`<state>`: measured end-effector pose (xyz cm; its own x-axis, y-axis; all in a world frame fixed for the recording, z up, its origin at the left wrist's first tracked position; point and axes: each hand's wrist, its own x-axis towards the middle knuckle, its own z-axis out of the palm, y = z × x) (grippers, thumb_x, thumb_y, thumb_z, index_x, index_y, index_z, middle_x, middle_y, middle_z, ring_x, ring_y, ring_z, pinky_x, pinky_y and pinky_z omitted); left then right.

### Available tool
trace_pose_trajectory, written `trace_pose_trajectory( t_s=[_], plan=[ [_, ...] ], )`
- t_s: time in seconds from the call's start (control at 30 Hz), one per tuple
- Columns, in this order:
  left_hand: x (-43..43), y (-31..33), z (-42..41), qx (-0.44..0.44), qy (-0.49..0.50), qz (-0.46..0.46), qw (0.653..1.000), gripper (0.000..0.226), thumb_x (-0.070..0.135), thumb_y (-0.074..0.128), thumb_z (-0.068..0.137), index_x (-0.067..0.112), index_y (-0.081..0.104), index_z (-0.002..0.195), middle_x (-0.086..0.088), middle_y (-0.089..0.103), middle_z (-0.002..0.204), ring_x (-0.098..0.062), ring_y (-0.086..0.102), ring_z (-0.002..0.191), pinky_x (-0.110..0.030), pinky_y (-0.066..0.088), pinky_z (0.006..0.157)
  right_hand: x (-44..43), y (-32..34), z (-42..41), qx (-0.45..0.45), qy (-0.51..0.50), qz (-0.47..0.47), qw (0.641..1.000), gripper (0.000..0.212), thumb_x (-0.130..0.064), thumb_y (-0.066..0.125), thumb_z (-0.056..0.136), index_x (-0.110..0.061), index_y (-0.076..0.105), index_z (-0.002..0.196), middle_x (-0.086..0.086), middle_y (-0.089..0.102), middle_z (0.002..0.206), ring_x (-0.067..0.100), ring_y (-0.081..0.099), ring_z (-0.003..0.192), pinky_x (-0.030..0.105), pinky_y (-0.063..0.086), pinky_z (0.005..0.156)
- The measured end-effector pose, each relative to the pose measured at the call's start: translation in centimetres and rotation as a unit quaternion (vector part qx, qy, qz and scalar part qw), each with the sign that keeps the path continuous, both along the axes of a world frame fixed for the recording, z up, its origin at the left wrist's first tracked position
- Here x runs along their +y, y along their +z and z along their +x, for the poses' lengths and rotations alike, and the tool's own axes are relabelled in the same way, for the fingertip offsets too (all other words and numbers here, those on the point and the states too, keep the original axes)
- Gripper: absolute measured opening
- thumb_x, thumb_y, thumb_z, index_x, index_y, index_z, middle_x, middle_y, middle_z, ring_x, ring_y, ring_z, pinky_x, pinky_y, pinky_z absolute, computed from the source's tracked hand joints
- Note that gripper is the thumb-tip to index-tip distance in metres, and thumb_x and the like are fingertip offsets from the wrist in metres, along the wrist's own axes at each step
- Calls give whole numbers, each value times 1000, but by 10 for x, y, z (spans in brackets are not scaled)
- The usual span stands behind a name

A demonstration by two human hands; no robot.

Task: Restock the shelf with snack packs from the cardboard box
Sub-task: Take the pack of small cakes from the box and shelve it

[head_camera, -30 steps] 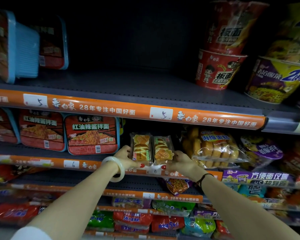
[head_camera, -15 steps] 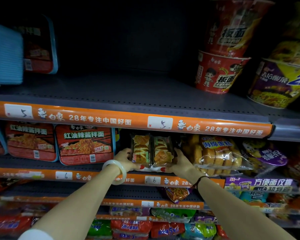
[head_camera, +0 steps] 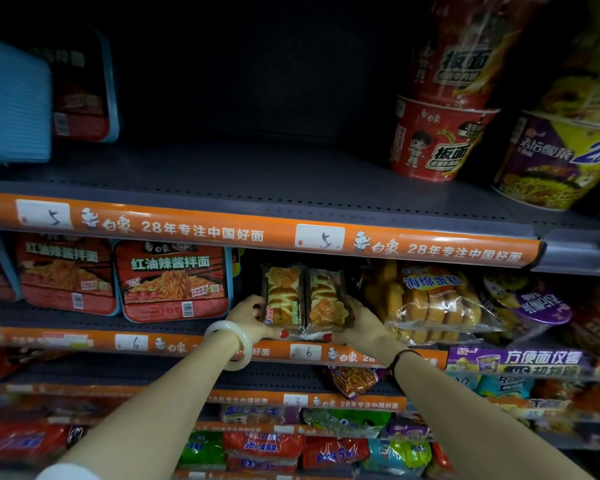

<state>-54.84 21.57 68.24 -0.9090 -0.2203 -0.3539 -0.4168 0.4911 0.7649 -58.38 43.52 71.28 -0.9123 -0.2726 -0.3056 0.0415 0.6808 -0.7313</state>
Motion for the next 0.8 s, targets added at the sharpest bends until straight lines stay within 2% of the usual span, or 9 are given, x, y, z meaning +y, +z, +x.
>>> trace_pose_trajectory(
  t_s=[0.17, 0.27, 0.4, 0.43, 0.5, 0.57, 0.67, 0.8],
  plan=[
    [6, 6, 0, -9, -10, -29, 999, 82, 23, 81, 69, 12, 38, 138, -8, 54, 135, -25, 55, 119, -33, 45, 99, -3, 6, 3, -1, -5, 10, 1000, 80, -1, 72, 78, -11, 29, 145, 11, 53, 132, 27, 53, 119, 26, 46, 88],
    [8, 15, -1, -25, -11, -38, 999, 76, 22, 80, 70, 12, 41, 135, -7, 55, 133, -25, 55, 118, -32, 45, 98, -3, 10, 4, 1, -7, 26, 1000, 73, -6, 76, 74, -12, 40, 137, 9, 59, 124, 25, 56, 114, 26, 48, 86],
    [8, 25, 4, -30, 2, -50, 998, 69, 23, 80, 65, 10, 52, 127, -7, 63, 121, -23, 61, 106, -36, 50, 94, -5, 15, 2, 1, -4, 40, 999, 53, -20, 80, 70, -12, 55, 117, 3, 65, 108, 20, 61, 104, 28, 51, 84],
    [8, 28, 6, -29, 7, -56, 998, 70, 23, 79, 66, 9, 50, 129, -8, 62, 122, -24, 60, 107, -35, 49, 94, -5, 19, 3, 4, 4, 42, 999, 51, -21, 79, 72, -11, 56, 116, 2, 63, 109, 19, 60, 105, 28, 51, 86],
    [9, 35, 9, -23, 14, -70, 997, 69, 21, 76, 73, 5, 46, 133, -11, 57, 128, -26, 57, 113, -32, 47, 94, -5, 31, 7, 8, 20, 59, 998, 56, -18, 73, 79, -6, 50, 128, 8, 58, 119, 20, 56, 112, 26, 48, 89],
    [8, 42, 14, -15, 15, -86, 996, 62, 23, 72, 79, 3, 47, 132, -13, 55, 129, -27, 55, 115, -32, 46, 92, -6, 41, 9, 30, 29, 79, 996, 53, -16, 67, 85, 0, 49, 131, 13, 58, 120, 24, 56, 112, 25, 47, 86],
    [5, 55, 25, 15, 24, -104, 994, 46, 27, 68, 83, 3, 57, 121, -12, 58, 123, -26, 56, 108, -32, 46, 91, -12, 52, 11, 75, 45, 93, 992, 34, -14, 65, 85, 3, 62, 114, 18, 65, 114, 28, 63, 102, 37, 54, 84],
    [0, 69, 45, 42, 40, -106, 993, 32, 24, 68, 83, 5, 63, 109, -10, 62, 112, -21, 58, 97, -31, 47, 92, -28, 63, 19, 113, 97, 87, 985, 22, -10, 63, 86, 8, 65, 98, 20, 64, 93, 28, 63, 90, 41, 53, 82]
  ],
)
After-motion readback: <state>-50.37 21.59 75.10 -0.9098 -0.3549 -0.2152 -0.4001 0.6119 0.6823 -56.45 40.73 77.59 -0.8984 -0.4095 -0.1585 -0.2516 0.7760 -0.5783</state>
